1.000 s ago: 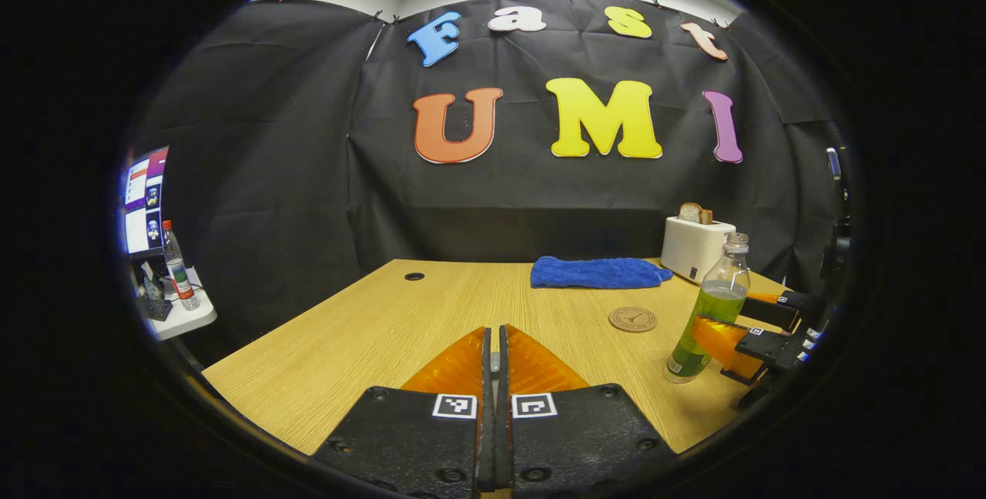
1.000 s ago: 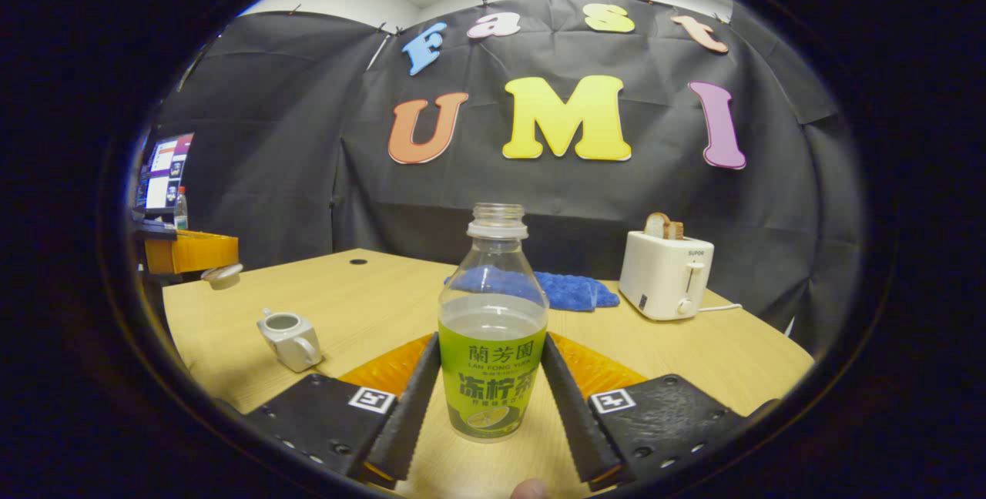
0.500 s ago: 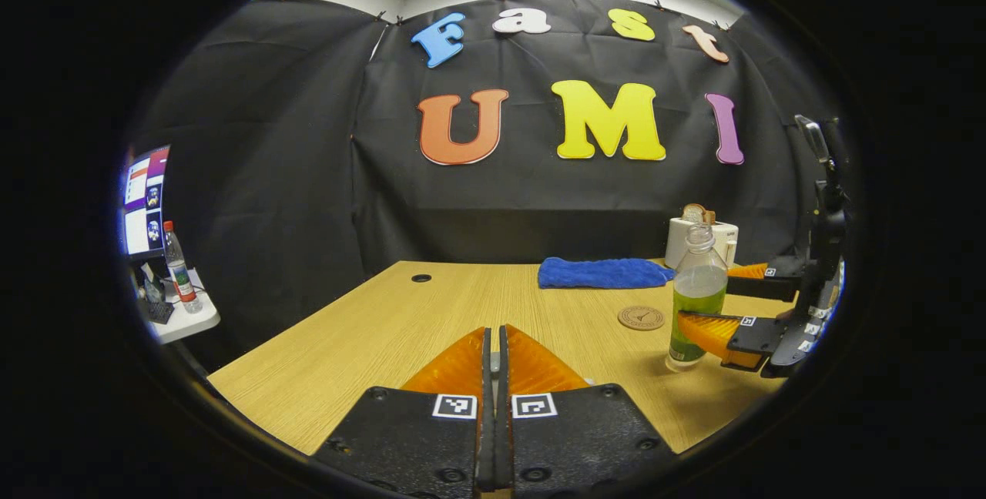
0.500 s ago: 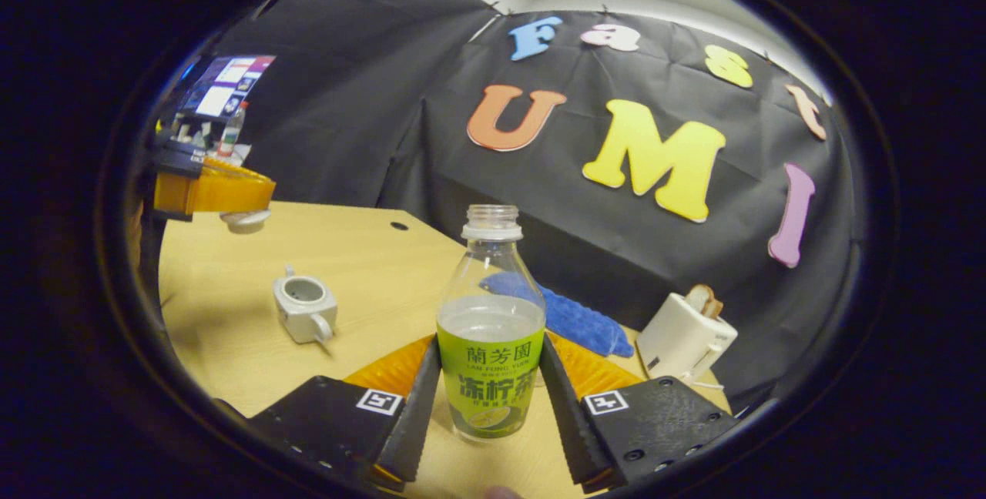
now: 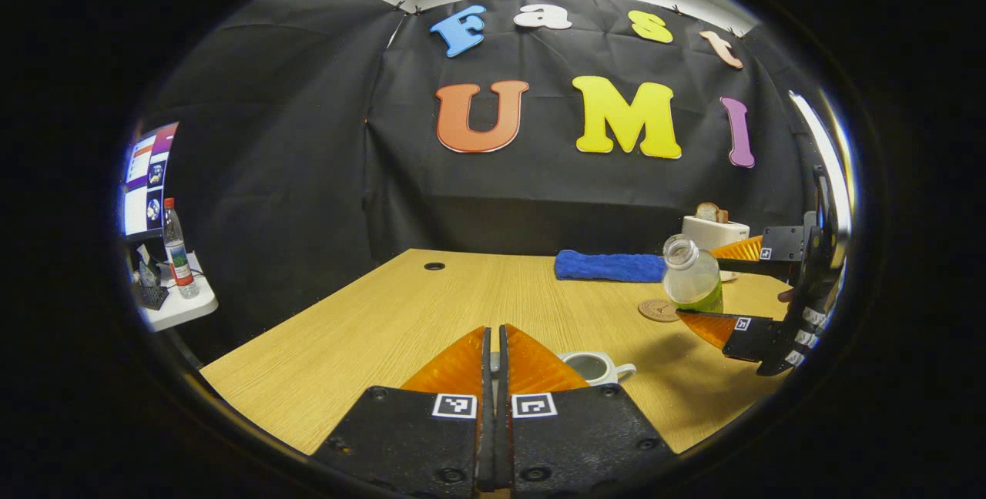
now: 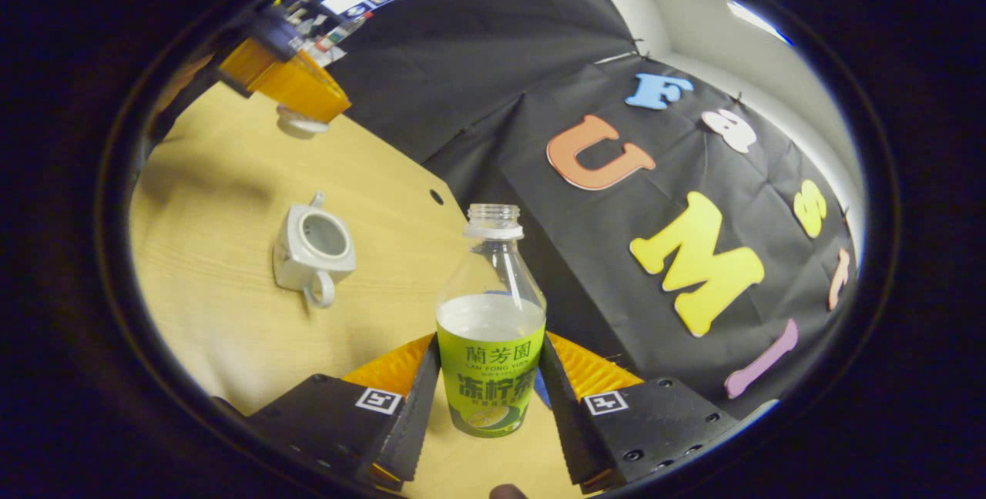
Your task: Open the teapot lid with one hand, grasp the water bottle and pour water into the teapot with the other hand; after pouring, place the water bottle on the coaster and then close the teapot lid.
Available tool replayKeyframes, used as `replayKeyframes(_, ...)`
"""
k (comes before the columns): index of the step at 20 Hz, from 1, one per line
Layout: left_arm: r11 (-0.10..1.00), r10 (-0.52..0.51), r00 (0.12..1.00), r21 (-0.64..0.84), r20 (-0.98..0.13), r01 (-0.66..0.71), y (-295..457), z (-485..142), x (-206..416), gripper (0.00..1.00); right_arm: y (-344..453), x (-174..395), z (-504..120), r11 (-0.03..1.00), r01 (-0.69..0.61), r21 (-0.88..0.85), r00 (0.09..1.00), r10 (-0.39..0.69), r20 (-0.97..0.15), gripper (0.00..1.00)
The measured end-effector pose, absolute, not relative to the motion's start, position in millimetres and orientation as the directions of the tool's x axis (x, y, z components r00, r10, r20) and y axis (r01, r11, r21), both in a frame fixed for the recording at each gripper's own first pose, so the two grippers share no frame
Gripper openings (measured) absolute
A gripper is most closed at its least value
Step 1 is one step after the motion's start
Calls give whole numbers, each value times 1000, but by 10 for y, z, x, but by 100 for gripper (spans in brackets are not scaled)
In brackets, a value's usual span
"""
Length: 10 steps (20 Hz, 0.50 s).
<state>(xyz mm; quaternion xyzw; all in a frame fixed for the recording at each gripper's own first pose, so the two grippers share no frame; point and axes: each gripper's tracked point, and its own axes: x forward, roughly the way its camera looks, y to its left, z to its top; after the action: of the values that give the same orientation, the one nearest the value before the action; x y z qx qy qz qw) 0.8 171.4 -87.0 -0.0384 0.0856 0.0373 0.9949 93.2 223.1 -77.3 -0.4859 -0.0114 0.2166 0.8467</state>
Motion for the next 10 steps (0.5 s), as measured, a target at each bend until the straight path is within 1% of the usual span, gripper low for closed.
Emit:
replayKeyframes(1, 995, 64, 983, -70, -171, -77, 1706, -876, 8, 2, 2255, 964, -768, 394, -330, -858, 909, 378, -176, 72)
replayKeyframes(4, 994, 42, 982, -91, -184, -59, 1703, -978, 42, 2, 2354, 1008, -763, 294, -278, -914, 907, 392, -150, 71)
replayKeyframes(5, 994, 49, 980, -87, -191, -67, 1744, -1022, 49, 2, 2394, 1009, -780, 263, -268, -927, 906, 395, -150, 72)
replayKeyframes(10, 992, 65, 979, -94, -194, -84, 1846, -1078, 31, 2, 2481, 1060, -819, 86, -195, -977, 903, 404, -145, 71)
